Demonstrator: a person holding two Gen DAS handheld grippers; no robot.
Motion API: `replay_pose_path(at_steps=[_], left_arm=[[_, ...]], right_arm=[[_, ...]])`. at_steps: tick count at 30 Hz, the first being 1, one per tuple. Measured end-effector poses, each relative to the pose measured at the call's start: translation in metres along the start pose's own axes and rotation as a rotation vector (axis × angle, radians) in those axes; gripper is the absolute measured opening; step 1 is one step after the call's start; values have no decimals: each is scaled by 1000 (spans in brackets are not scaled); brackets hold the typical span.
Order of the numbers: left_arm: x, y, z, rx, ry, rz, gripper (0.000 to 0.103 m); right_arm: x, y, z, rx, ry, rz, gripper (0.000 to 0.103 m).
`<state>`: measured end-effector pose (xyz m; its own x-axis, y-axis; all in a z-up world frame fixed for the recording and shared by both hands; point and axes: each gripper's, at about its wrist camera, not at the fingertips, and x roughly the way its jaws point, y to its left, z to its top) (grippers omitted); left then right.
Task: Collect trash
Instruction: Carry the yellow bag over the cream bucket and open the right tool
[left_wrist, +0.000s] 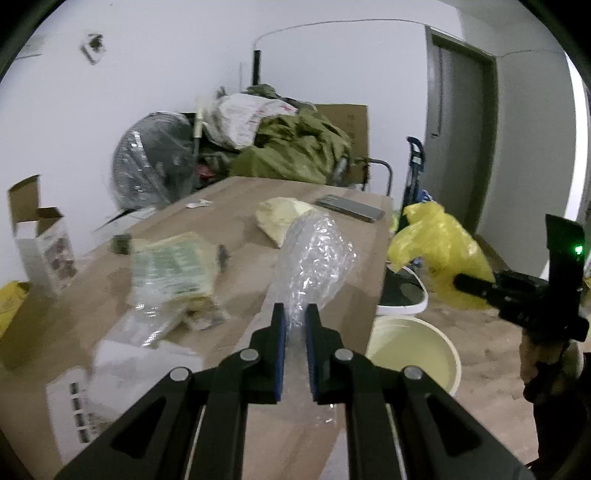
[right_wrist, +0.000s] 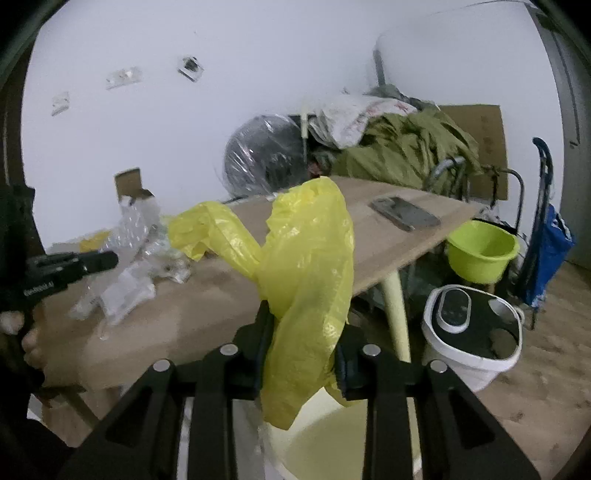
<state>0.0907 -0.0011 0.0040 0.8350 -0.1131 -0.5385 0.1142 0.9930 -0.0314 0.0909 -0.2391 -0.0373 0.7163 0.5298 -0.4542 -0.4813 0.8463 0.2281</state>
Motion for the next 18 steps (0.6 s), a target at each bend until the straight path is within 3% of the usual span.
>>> replay_pose_path(at_steps=[5,12,18], left_arm=[[22,-21,2,21,24,-68,9],[47,-47,4,53,62,-139,9],[64,-72,3,87,96,-199,9]], right_arm=[[6,-17,-17,12,81,-34,36],[15,-34,-38,31,171,-75,59],[14,-44,-43,45,176,-92,61]])
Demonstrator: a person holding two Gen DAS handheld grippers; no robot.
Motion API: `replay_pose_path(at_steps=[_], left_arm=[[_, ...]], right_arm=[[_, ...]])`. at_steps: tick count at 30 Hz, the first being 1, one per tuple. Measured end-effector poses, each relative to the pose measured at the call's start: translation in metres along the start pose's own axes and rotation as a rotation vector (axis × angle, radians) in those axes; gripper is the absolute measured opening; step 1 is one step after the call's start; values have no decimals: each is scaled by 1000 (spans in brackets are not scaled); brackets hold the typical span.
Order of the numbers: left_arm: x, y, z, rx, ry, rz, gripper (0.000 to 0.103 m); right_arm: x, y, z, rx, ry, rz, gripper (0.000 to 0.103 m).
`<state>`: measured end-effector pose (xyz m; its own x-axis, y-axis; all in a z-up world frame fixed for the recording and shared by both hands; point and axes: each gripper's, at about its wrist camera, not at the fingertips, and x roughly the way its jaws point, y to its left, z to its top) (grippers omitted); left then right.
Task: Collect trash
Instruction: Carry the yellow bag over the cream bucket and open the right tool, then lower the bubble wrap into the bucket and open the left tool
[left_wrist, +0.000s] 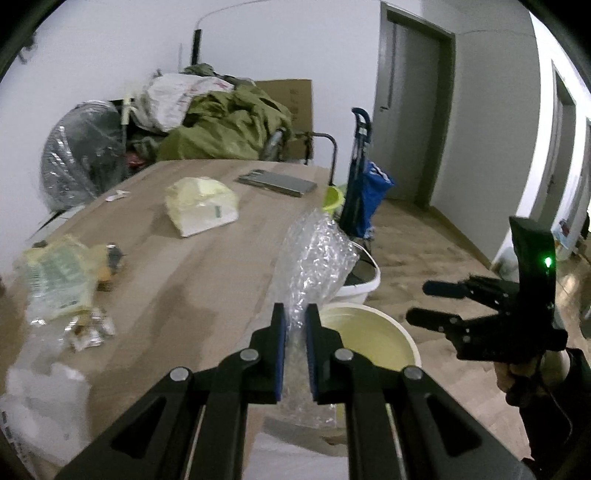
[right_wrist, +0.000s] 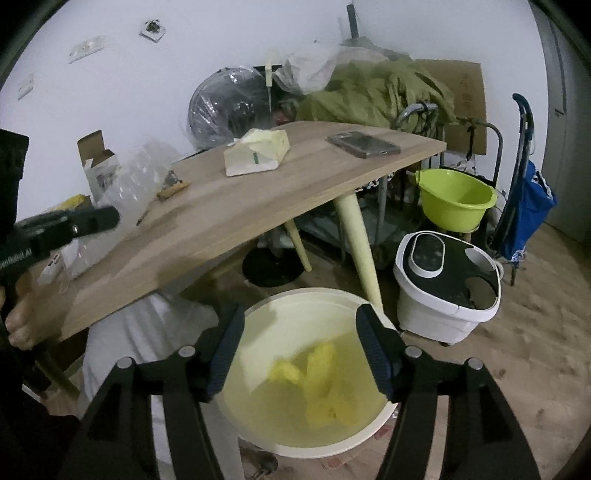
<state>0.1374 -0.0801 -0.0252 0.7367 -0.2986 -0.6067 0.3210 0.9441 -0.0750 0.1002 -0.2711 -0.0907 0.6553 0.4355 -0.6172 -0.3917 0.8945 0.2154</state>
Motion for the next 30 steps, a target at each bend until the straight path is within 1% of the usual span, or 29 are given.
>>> replay_pose_path(at_steps=[3,5,8,10,11,12,14,15,16,18,22,25,30], left_arm=[[16,-10,0,32,35,-26,9],[33,-20,-1,73,77,-18,9],[56,-33,-2,94,151,-70,9],[67,-38,-2,100,177,-80,10],[74,-41,-2,101,196,-99,11],[80,-44,-2,101,206,-108,13],[85,-47,-2,104,211,-119,22],[87,-49,-2,106,211,-123,30],[88,-50,-2,105,209,-130,33],[90,-52,-2,102,205,-147,36],[89,-52,1,80,196,-149,43],[81,-48,4,60,168,-149,46],[60,-35,6,31,116,-135,47]], right_arm=[[-3,-8,0,9,-13,-20,61],[-5,-13,0,22,-17,-29,61],[-8,-22,-3,35,-16,-53,61],[-11,-28,-6,48,-14,-65,61],[-12,-31,-7,51,-12,-71,61],[-13,-34,-10,60,-10,-82,61],[-15,-38,-13,73,-8,-93,61],[-16,-40,-14,77,-8,-98,61],[-17,-41,-14,82,-9,-102,61],[-18,-44,-15,93,-11,-110,61],[-17,-45,-13,90,-7,-112,61],[-16,-41,-9,84,-13,-103,61],[-10,-30,-1,55,-12,-84,61]])
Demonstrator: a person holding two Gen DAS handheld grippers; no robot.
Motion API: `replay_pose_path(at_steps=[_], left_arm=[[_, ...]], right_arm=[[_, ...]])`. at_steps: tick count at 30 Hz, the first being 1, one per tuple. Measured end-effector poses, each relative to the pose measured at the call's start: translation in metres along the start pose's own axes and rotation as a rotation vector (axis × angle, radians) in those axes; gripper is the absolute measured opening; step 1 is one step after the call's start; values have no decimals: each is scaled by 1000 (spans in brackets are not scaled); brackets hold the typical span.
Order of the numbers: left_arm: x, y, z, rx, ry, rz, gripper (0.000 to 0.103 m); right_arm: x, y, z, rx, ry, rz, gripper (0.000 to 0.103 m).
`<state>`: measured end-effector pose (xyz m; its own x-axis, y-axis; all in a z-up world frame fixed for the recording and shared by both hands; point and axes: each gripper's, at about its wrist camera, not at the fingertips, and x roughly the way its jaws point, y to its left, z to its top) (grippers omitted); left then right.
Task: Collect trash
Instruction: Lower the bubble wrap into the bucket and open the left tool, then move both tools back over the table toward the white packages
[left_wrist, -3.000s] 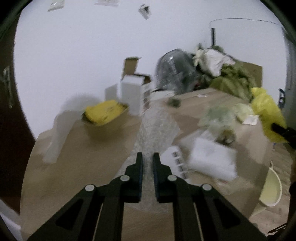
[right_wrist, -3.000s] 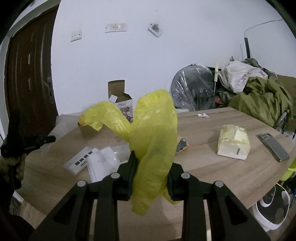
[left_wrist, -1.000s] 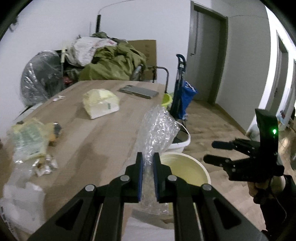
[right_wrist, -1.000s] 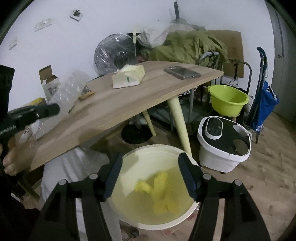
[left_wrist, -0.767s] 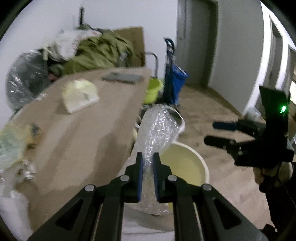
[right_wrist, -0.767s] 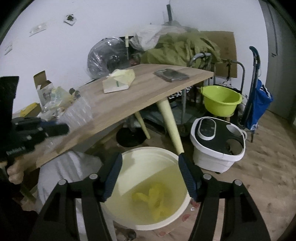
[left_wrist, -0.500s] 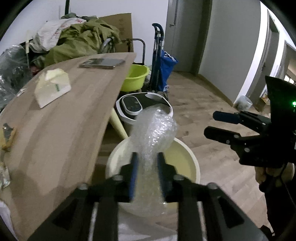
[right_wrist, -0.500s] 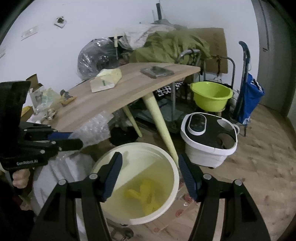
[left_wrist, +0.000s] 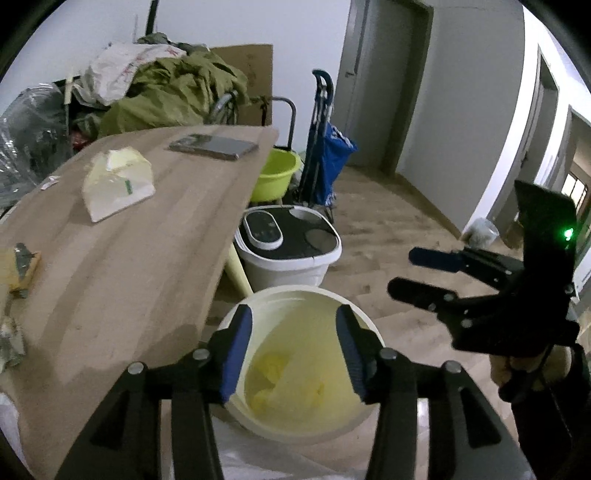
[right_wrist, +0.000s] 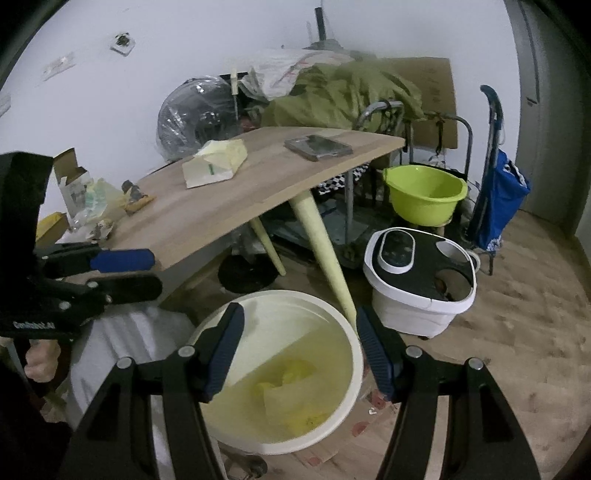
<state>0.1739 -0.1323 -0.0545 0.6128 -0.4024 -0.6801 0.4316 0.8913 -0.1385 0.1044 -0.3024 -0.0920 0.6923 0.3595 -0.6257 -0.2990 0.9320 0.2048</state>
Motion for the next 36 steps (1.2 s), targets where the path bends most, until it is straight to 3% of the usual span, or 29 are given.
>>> replay_pose_path(at_steps=[19,36], left_arm=[[-83,50,-21,-119,-139,74,49],[-148,104,-67,-267,-195,244,49]], right_arm=[[14,79,36,-139,-24,97,61],[41,170,63,-294,-23,257,61]])
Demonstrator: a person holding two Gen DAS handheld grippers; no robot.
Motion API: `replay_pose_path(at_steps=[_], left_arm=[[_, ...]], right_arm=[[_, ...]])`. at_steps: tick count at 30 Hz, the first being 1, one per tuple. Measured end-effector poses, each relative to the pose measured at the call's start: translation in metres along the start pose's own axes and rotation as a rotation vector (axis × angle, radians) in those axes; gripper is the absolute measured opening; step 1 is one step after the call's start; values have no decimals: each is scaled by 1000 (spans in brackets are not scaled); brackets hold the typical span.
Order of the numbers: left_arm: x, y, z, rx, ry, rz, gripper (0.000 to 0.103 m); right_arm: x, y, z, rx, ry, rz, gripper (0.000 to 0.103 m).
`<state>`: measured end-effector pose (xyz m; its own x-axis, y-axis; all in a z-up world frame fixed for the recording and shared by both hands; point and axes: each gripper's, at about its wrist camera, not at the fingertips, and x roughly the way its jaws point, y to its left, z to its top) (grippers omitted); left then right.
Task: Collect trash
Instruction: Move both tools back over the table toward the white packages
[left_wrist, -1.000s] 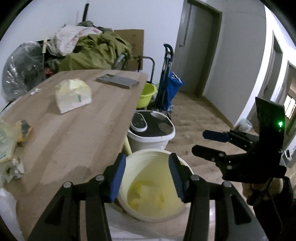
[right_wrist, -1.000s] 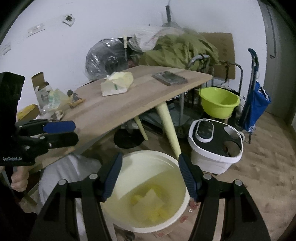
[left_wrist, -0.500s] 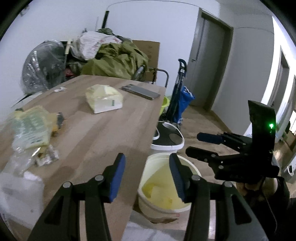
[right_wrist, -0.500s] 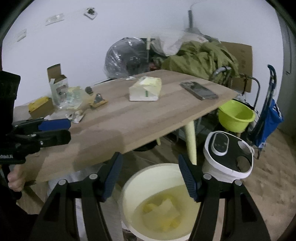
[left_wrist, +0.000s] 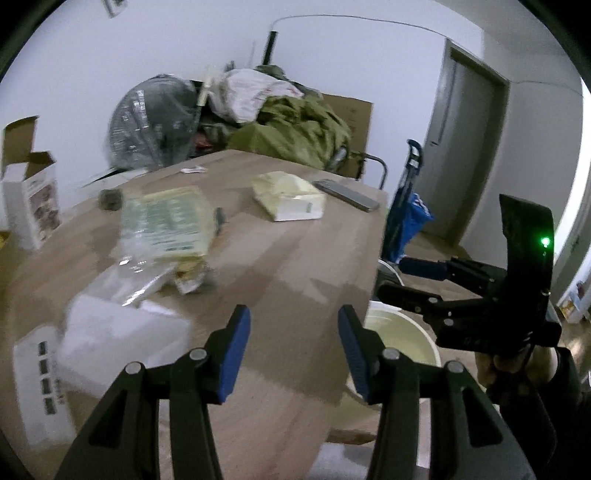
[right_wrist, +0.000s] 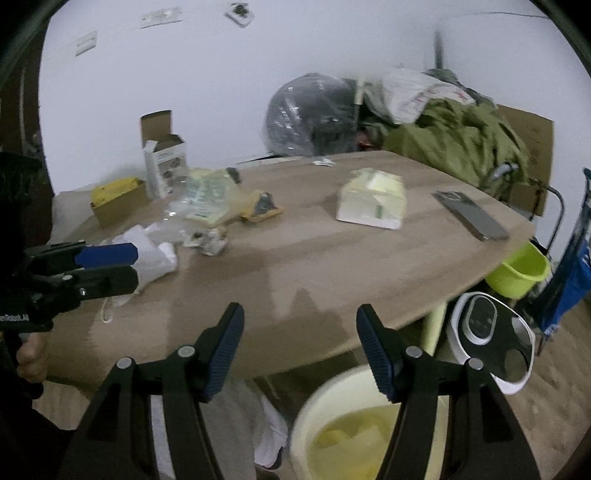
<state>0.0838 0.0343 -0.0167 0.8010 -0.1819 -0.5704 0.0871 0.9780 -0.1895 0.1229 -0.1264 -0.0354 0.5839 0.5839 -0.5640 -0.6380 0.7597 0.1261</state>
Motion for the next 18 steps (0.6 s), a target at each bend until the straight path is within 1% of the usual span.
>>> replay_pose_path(at_steps=[7,18], left_arm=[[-24,32,-10,-68,-25,90,49],[-58,73,-27,-151,-49,196,49]], right_arm=[[19,27,14,-55,8,64,61],[49,73,34,-135,20,161,61]])
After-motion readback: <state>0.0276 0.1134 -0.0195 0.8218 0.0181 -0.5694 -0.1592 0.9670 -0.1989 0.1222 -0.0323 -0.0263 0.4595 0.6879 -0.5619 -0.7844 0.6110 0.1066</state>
